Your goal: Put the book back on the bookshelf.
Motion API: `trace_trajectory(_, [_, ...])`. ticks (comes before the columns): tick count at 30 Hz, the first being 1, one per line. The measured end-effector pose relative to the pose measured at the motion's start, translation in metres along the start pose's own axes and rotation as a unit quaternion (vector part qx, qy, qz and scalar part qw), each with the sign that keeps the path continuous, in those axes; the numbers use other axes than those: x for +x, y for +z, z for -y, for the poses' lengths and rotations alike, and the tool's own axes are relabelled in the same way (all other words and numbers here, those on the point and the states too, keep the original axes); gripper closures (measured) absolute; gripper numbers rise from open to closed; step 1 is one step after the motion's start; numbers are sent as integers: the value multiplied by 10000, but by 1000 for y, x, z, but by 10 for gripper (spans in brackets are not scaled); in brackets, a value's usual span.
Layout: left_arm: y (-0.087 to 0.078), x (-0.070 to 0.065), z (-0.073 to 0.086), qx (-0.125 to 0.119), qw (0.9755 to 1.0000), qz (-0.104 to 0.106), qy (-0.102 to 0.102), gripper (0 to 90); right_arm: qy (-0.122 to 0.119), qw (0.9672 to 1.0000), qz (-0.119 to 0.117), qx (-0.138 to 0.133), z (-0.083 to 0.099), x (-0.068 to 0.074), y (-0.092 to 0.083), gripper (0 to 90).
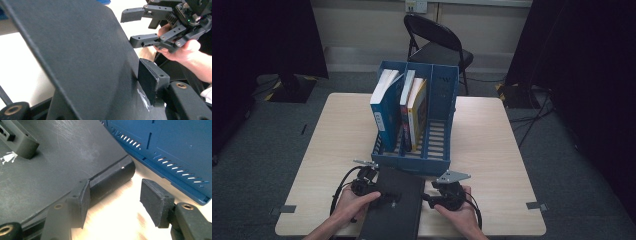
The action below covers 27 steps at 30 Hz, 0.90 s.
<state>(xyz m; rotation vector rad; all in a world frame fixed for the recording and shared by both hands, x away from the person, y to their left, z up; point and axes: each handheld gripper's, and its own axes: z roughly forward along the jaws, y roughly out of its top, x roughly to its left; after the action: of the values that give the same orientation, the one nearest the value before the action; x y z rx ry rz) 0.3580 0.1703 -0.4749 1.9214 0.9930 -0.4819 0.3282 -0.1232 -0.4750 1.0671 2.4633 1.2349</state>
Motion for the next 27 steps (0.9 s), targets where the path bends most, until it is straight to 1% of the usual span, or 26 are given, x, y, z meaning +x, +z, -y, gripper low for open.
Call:
trace_trajectory(2, [0, 0, 0, 17, 10000, 24, 27, 476, -14, 10000, -22, -14, 0, 1, -1, 402])
trace_trajectory(3, [-1, 2, -1, 28, 9999, 141, -47, 499, -77, 10000, -5, -42, -1, 3, -2, 376])
trace_trajectory(4, [-1, 2, -1, 28, 9999, 141, -47, 539, -77, 10000, -5, -42, -1, 3, -2, 376])
trace_trajectory(5, [-4, 5, -2, -58, 9993, 363, -82, 577, -74, 9999, -49, -66, -1, 5, -4, 356])
trace_trajectory(6, [-4, 5, -2, -58, 9993, 363, -82, 595, -74, 9999, -49, -66, -1, 5, -4, 356])
trace_trajectory(7, [-5, 5, -2, -46, 9994, 351, -30, 595, -65, 9999, -60, -94, 0, 6, -5, 350])
trace_trajectory(10, [-5, 3, -2, -54, 9994, 344, -12, 600, -34, 9996, -163, -217, -1, 8, -11, 328])
trace_trajectory(11, [-6, 3, -2, -80, 9994, 325, 38, 603, -3, 9994, -219, -272, -2, 8, -13, 313])
trace_trajectory(12, [-6, 3, -2, -80, 9994, 325, 38, 605, -3, 9994, -219, -272, -2, 8, -13, 313])
trace_trajectory(13, [-6, 2, -2, -89, 9994, 322, 50, 605, 13, 9993, -250, -290, -2, 7, -13, 311])
trace_trajectory(14, [-6, -1, -1, -106, 9993, 326, 116, 608, 82, 9992, -272, -289, -4, 5, -14, 299])
trace_trajectory(15, [-6, -1, -1, -106, 9993, 326, 116, 610, 115, 9990, -301, -318, -5, 4, -14, 292])
trace_trajectory(17, [-6, -4, -1, -122, 9993, 297, 175, 613, 161, 9988, -336, -318, -5, 3, -15, 287])
trace_trajectory(19, [-7, -10, 0, -175, 9991, 262, 294, 623, 225, 9983, -412, -331, -6, 1, -16, 272])
trace_trajectory(20, [-7, -10, 0, -175, 9991, 262, 294, 626, 241, 9981, -471, -322, -6, 1, -16, 265])
trace_trajectory(21, [-7, -12, 1, -235, 9989, 217, 343, 627, 234, 9979, -508, -317, -6, 2, -16, 265])
trace_trajectory(22, [-7, -12, 1, -235, 9989, 217, 343, 630, 234, 9979, -508, -317, -6, 2, -16, 265])
trace_trajectory(24, [-8, -15, 2, -288, 9987, 173, 384, 632, 190, 9974, -635, -269, -5, 4, -15, 248])
trace_trajectory(25, [-9, -17, 3, -316, 9985, 156, 420, 633, 180, 9968, -752, -225, -5, 7, -13, 234])
trace_trajectory(26, [-9, -19, 4, -329, 9983, 141, 454, 633, 180, 9968, -752, -225, -5, 7, -13, 234])
trace_trajectory(27, [-10, -20, 4, -342, 9981, 127, 500, 633, 172, 9963, -815, -198, -5, 9, -13, 229])
